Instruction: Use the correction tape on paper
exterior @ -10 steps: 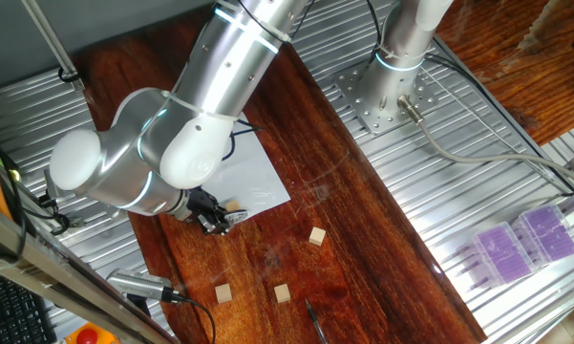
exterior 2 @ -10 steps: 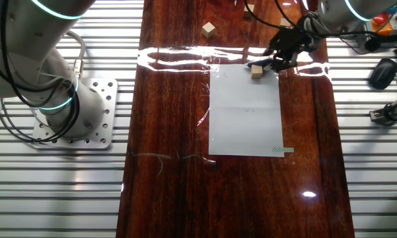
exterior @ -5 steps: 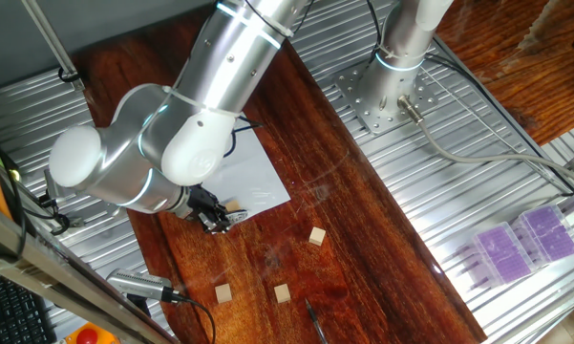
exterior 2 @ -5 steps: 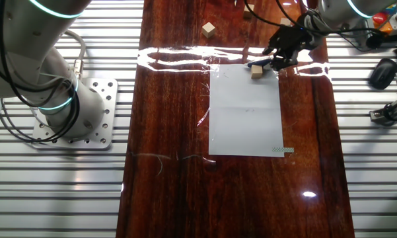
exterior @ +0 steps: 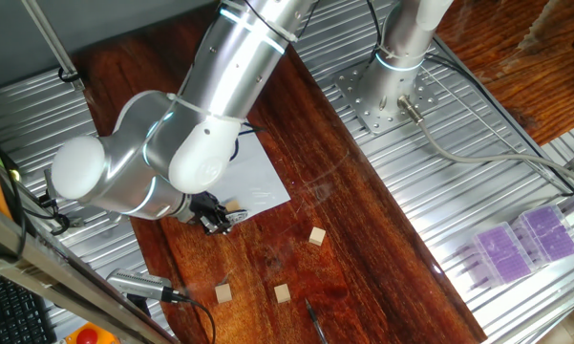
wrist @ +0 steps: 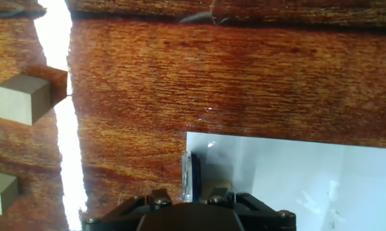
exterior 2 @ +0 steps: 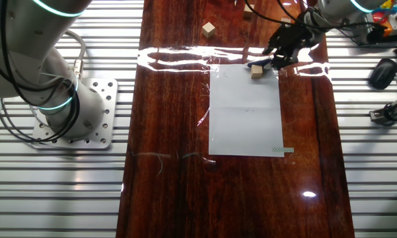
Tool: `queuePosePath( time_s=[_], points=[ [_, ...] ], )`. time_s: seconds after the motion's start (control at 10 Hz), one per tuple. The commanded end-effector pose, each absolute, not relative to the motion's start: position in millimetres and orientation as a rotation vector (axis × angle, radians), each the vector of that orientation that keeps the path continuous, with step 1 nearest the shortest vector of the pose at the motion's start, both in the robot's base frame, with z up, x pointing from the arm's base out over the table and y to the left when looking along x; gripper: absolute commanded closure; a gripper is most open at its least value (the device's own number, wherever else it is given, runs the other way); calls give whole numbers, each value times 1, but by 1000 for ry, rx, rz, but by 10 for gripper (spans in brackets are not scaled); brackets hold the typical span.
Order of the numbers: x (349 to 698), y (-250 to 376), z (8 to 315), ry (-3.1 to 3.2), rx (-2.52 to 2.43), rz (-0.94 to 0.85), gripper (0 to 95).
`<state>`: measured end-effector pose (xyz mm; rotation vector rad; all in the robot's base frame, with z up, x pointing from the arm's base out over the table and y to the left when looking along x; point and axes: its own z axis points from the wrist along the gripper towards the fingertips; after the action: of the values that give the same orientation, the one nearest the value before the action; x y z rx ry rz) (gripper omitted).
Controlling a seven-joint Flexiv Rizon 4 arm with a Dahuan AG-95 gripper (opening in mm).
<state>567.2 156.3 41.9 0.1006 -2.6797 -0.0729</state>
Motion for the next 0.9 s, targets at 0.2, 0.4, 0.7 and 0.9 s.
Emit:
queuePosePath(
  time_s=[0.2, 0.4, 0.7, 0.9],
  points=[
    [567, 156, 42, -2677, 109, -96, 570],
    [568, 156, 39, -2671, 111, -101, 570],
    [569, 156, 31, -2665, 103, -108, 570],
    [569, 157, 28, -2658, 105, -110, 570]
  ],
)
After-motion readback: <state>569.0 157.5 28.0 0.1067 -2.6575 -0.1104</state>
